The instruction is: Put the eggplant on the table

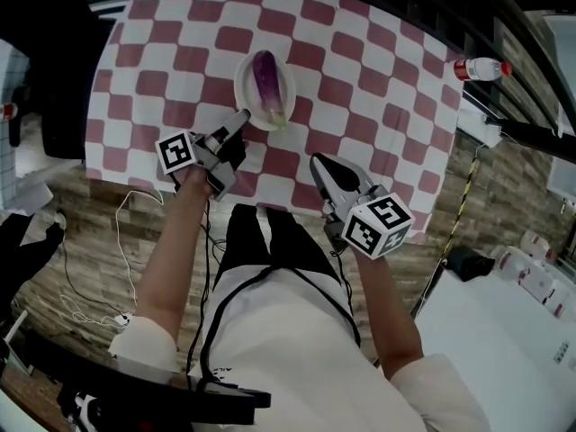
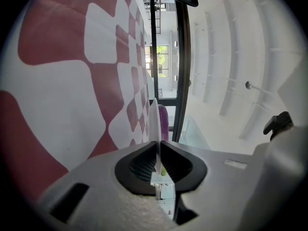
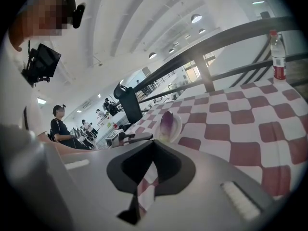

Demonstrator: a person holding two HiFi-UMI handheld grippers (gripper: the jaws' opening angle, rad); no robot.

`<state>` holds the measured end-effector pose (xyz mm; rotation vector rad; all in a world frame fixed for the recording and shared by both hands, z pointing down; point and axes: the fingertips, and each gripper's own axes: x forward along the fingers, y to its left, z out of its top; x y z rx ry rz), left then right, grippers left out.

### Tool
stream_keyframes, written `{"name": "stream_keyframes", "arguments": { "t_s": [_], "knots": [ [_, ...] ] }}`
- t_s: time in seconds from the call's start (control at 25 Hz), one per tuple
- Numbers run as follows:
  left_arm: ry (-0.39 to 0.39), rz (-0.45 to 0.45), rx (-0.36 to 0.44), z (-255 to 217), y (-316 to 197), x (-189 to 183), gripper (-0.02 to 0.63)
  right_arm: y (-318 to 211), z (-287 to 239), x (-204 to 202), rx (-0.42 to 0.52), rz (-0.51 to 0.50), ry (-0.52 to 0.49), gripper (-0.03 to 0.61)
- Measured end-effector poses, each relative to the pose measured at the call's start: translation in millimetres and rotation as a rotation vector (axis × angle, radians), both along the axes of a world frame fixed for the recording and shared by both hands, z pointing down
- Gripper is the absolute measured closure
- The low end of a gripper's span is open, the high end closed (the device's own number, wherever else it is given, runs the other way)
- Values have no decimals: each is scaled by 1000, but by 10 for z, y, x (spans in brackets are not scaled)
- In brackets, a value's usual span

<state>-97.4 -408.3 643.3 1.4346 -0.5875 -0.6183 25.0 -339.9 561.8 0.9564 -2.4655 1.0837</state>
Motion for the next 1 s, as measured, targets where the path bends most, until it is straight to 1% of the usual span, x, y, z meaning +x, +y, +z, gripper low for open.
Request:
{"name": "stream_keyframes", "arguments": {
  "t_s": [0.32, 0.68, 1.0],
  "knots": [
    [-26, 0, -45, 190, -8, 9, 584, -41, 86, 76, -9, 22, -5, 572],
    [-41, 9, -63, 258, -11, 34, 583, -23, 133, 155, -16, 41, -5, 572],
    [-64, 1, -99, 361, -4, 4, 584, 2, 139, 174, -17, 57, -8, 572]
  ]
}}
